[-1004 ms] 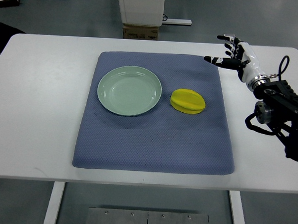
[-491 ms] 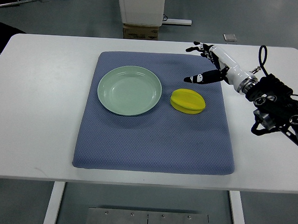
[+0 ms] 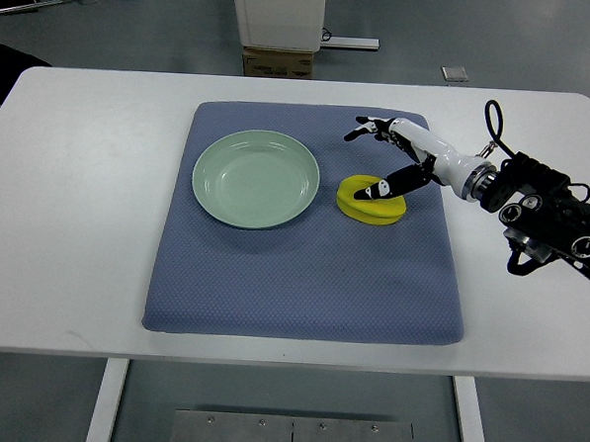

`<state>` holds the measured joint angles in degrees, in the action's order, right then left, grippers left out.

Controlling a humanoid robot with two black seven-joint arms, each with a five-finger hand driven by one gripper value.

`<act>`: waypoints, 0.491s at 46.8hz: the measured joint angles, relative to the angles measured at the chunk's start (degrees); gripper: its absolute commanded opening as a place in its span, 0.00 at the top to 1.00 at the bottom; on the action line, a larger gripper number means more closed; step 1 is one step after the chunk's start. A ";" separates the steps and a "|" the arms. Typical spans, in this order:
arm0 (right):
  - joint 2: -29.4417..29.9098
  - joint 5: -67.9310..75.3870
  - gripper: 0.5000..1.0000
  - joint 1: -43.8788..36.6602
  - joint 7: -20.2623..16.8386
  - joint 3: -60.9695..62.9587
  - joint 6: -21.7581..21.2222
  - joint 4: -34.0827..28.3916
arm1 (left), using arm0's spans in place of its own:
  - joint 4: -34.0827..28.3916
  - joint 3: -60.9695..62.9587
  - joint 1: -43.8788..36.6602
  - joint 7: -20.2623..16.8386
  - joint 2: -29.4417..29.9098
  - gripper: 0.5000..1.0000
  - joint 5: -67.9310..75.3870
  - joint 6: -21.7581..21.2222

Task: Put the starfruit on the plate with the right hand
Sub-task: 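Reach the right hand down over the yellow starfruit and close fingers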

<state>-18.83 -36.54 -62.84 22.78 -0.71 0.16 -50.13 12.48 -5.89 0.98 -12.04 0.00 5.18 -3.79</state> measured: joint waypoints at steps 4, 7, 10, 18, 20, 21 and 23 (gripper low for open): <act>0.02 -0.25 0.00 0.00 0.00 0.00 -0.05 -0.34 | 0.00 0.02 -0.01 0.00 0.00 0.00 0.00 0.00; 0.08 -0.29 0.00 0.01 -0.10 -0.07 -0.07 -0.71 | 0.00 0.02 0.00 0.00 0.00 0.00 0.00 -0.01; 0.20 -0.29 0.00 0.31 -0.38 -0.08 -0.06 -0.84 | 0.00 0.02 -0.01 0.00 0.00 0.00 0.00 -0.01; 0.53 -0.30 0.00 0.78 -0.78 -0.09 0.42 -0.81 | 0.00 0.01 0.00 0.00 0.00 0.00 0.00 -0.01; 0.56 -0.37 0.00 0.91 -0.92 -0.09 0.61 -0.78 | 0.00 0.01 -0.01 0.00 0.00 0.00 0.00 -0.02; 0.60 -0.42 0.00 0.96 -1.04 -0.10 0.68 -0.78 | 0.00 0.03 0.00 0.00 0.00 0.00 0.00 -0.03; 0.63 -0.46 0.00 1.03 -1.30 -0.25 0.77 -0.77 | 0.00 0.03 0.01 0.00 0.00 0.00 0.00 -0.03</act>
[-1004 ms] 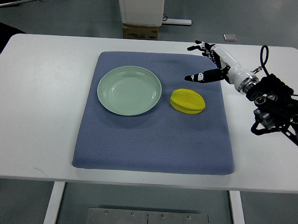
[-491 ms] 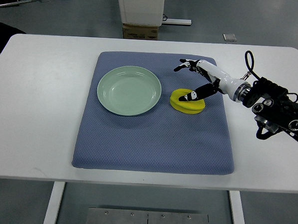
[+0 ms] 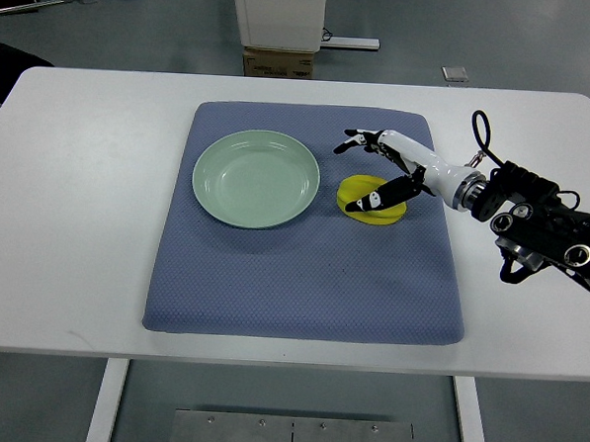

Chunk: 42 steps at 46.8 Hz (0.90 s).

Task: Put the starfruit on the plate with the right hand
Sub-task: 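Reach the right hand down over the yellow starfruit and close fingers, then lift the starfruit with the right hand away from the mat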

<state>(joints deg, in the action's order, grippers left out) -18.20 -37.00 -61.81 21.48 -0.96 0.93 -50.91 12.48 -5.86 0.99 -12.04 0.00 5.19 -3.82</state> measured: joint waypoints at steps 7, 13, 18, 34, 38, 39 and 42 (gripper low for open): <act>0.07 -0.16 0.00 0.12 -0.39 -1.88 1.09 0.08 | 0.00 0.01 0.00 0.00 0.00 0.00 0.00 0.01; 0.45 -0.22 0.00 1.16 -0.61 -2.38 3.44 0.12 | 0.00 0.02 -0.01 0.00 0.00 0.00 0.00 0.04; 0.87 -0.20 0.00 1.33 -1.64 -2.39 4.58 0.18 | 0.00 0.02 -0.01 0.00 0.00 0.00 0.00 0.05; 2.02 -0.09 0.01 2.51 -3.06 -2.39 6.64 0.54 | 0.00 0.00 0.01 0.00 0.00 0.00 0.00 0.03; 2.25 -0.06 0.03 2.65 -3.20 -2.39 6.88 0.74 | 0.00 0.01 0.02 0.00 0.00 0.00 0.00 0.02; 2.32 -0.03 0.03 2.72 -3.21 -2.39 6.99 0.79 | 0.00 0.01 0.00 0.00 0.00 0.00 0.00 0.02; 2.51 -0.01 0.07 2.93 -3.28 -2.39 7.73 0.97 | 0.00 0.01 -0.03 0.00 0.00 0.00 0.00 0.00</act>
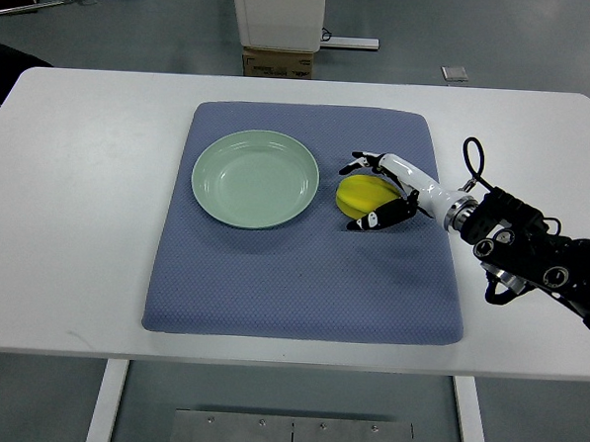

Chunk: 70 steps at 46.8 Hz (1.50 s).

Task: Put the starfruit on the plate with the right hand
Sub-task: 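Lift the starfruit with the right hand away from the mat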

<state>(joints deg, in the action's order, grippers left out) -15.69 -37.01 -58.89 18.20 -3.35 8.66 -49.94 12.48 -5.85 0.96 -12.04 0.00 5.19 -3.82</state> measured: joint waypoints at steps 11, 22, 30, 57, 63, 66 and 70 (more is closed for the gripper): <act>0.75 0.45 0.46 0.52 -1.14 0.15 1.54 0.60 | 0.00 -0.02 0.00 0.00 0.00 0.00 0.00 0.00; 0.63 0.94 0.95 0.53 -1.58 0.34 1.54 0.80 | 0.00 0.00 0.05 0.00 0.00 0.00 0.00 0.03; 0.44 1.42 1.00 0.26 -1.63 0.71 1.47 0.77 | 0.02 0.02 0.01 0.00 0.00 0.00 0.00 0.03; 0.15 7.45 1.00 -7.65 -1.86 2.54 0.40 0.36 | 0.00 0.01 0.02 0.00 0.00 0.00 0.00 0.02; 0.54 9.20 1.00 -9.64 -1.86 2.48 -0.44 0.35 | 0.00 0.01 0.01 0.00 0.00 0.00 0.00 0.01; 0.88 9.38 1.00 -10.58 -1.88 2.47 -1.06 0.47 | 0.01 0.01 0.01 0.00 0.00 0.00 0.00 0.00; 1.58 9.48 1.00 -11.56 -1.91 2.46 -1.55 0.59 | 0.01 0.00 0.00 0.00 0.00 0.00 0.00 -0.01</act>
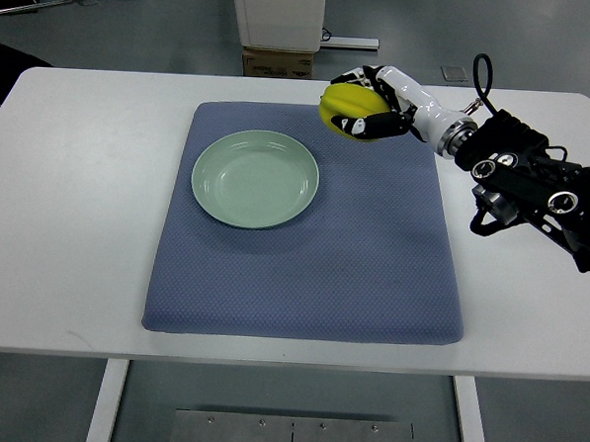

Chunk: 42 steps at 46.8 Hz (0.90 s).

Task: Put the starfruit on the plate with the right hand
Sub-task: 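Lift the starfruit with the right hand away from the mat, then carry the starfruit over the green plate and lower it onto it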

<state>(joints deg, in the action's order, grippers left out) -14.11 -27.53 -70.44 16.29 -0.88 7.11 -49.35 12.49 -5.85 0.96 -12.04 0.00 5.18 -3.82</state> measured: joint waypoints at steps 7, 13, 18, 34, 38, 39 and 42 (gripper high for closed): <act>1.36 1.57 0.99 -1.49 -0.02 0.00 -0.26 0.07 | 0.00 -0.02 0.04 0.00 0.00 0.00 0.00 0.00; 3.45 1.95 0.99 -2.44 0.04 0.00 -1.11 0.07 | 0.00 0.00 0.03 0.00 0.00 0.00 0.00 0.01; 4.88 1.96 0.99 -2.79 0.06 0.00 -1.28 0.39 | -0.01 -0.03 0.04 0.00 0.00 0.00 0.00 0.03; 12.00 1.87 0.96 -2.44 0.08 -0.26 -1.32 2.54 | 0.00 -0.01 0.02 0.00 0.00 0.00 0.00 0.00; 13.52 1.80 0.95 -2.20 0.09 -0.35 -1.32 2.73 | 0.00 0.01 0.00 0.00 0.00 0.00 0.00 0.00; 13.79 1.79 0.95 -2.09 0.10 -0.43 -1.32 2.78 | 0.00 0.02 0.01 0.00 0.00 0.00 0.00 0.00; 14.08 1.79 0.95 -1.52 0.12 -0.51 -1.31 3.18 | 0.00 0.03 0.00 0.00 0.00 0.00 0.00 0.00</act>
<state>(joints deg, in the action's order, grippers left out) -0.03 -25.75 -71.96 16.42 -1.40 5.79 -46.17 12.49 -5.82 0.96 -12.04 0.00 5.19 -3.82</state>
